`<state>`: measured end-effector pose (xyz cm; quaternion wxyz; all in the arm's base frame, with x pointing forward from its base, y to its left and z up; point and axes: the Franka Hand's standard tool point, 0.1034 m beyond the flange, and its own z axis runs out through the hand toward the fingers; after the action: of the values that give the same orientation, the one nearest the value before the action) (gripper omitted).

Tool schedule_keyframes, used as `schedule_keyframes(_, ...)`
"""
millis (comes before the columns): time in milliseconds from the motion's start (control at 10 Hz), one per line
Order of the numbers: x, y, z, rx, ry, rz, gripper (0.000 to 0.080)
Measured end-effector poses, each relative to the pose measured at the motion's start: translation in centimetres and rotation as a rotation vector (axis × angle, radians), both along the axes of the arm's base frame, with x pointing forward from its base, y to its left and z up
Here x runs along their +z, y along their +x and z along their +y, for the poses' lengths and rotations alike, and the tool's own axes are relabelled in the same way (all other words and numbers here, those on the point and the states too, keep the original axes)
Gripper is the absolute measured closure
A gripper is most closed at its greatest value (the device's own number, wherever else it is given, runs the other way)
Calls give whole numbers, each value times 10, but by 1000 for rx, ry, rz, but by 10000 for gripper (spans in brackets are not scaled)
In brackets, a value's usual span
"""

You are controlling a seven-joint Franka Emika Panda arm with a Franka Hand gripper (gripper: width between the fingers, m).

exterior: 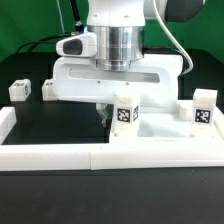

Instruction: Assemble square table

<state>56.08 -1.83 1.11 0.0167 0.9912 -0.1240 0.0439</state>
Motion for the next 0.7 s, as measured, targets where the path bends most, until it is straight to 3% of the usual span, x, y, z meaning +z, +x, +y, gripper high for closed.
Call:
schedule_keyframes(100, 0, -1, -2, 30, -3, -1, 720)
schedule_keyframes(300, 3, -16, -27, 185, -20, 0, 727)
schedule_keyframes(400, 4, -16, -37, 279, -50, -19, 729)
schedule_keyframes(500, 5, -15, -44, 430, -121, -69, 729)
schedule_keyframes(700, 6, -15, -44, 481, -123, -60, 727)
